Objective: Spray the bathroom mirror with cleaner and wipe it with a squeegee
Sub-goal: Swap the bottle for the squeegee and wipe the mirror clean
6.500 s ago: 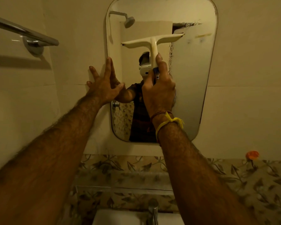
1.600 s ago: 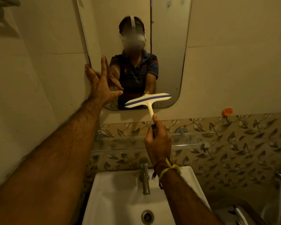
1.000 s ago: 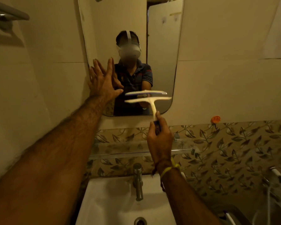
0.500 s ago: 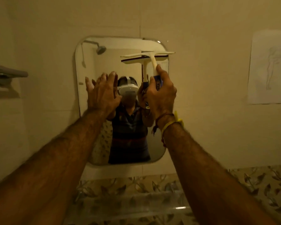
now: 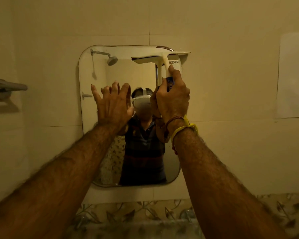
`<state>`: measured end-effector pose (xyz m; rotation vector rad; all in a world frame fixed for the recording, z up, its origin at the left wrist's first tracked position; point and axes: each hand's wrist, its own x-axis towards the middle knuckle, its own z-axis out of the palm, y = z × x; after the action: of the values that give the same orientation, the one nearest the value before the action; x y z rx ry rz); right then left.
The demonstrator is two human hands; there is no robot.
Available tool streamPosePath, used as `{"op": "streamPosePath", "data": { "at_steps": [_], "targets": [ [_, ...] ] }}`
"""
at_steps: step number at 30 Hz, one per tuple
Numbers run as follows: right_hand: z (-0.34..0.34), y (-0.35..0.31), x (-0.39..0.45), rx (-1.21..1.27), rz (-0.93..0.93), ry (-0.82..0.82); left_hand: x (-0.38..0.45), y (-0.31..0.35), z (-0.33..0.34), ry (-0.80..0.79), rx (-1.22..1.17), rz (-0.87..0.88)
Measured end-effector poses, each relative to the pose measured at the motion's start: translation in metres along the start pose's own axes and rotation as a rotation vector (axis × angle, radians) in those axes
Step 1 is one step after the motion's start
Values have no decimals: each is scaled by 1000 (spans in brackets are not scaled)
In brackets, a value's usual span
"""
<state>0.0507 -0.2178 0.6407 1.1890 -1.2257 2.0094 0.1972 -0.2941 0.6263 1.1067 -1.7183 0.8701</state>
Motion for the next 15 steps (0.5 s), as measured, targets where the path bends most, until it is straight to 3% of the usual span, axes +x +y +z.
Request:
{"op": "streamPosePath", "data": {
  "at_steps": [15],
  "targets": [
    [-31, 36, -77, 30, 52, -8, -5, -3, 5, -11, -38, -18]
  ]
}}
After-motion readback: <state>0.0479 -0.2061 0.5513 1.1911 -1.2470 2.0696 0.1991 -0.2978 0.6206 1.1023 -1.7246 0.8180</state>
